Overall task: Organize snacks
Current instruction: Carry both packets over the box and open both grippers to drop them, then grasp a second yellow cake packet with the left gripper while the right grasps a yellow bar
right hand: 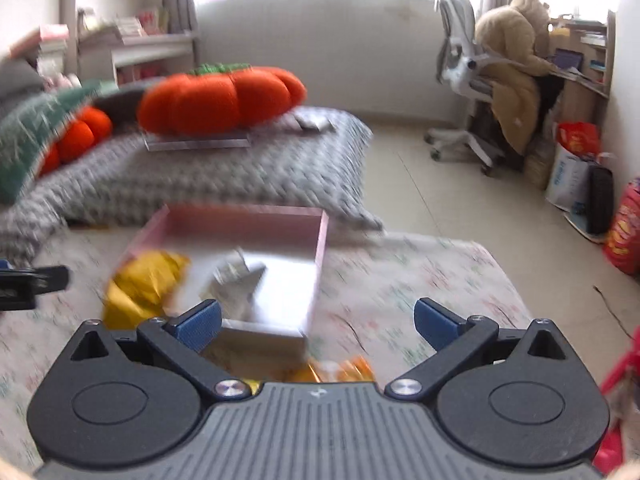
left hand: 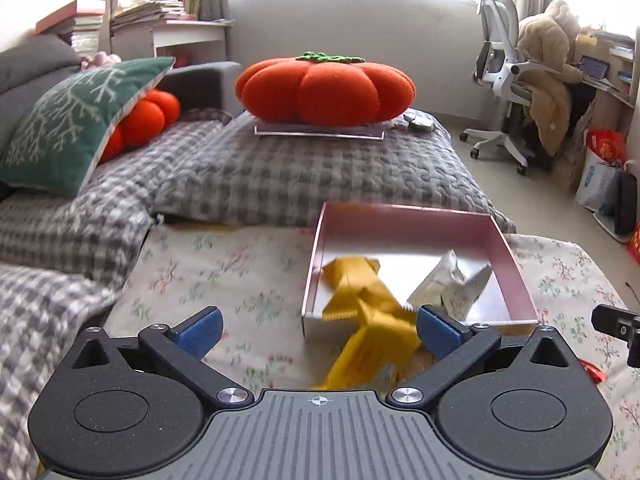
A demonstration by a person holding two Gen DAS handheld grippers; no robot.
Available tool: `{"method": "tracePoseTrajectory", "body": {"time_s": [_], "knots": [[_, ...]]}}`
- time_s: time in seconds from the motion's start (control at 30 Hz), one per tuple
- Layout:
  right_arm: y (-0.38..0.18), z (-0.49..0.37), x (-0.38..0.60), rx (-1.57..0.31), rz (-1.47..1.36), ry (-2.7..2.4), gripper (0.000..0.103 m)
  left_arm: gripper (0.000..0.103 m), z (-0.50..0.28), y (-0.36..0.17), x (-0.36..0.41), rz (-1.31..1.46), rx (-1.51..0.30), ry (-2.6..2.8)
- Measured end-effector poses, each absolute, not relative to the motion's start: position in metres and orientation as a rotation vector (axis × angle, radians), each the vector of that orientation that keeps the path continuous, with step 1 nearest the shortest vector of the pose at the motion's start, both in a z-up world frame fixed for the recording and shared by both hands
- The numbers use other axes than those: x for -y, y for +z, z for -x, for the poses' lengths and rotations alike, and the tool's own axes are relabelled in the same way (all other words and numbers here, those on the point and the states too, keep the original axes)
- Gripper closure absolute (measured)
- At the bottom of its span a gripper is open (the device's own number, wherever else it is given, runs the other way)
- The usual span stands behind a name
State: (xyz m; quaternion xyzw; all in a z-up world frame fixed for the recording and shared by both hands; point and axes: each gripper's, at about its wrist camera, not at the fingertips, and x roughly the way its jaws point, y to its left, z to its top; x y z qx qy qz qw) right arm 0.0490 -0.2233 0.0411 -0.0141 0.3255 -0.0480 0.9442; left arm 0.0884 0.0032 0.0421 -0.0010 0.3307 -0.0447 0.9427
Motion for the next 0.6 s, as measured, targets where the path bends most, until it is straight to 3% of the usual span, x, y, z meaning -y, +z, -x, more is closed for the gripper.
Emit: {"method": "tracePoseTrajectory", "body": {"time_s": [0.13, 0.23, 0.37, 0.6], "knots": [[0.028, -0.056, 0.235, -0.826, -0.048, -0.068, 0.000, 0.000, -0.097, 0.019, -0.010, 0.075, -0.795, -0.145], [0.012, -0.063, 0.236, -0.924, -0.099, -0.038, 0.007, 0.000, -0.108, 0.003, -0.014, 0.110, -0.841, -0.132], [0.002, -0.065, 0.226, -0.949, -0.082, -0.018, 0.011, 0.000, -0.109, -0.003, -0.007, 0.077, -0.844, -0.157], [-0.016, -0.061, 0.206, -0.997, 0.041, 0.015, 0.028, 0.001, -0.126, -0.033, 0.002, 0.065, -0.924, -0.212]]}}
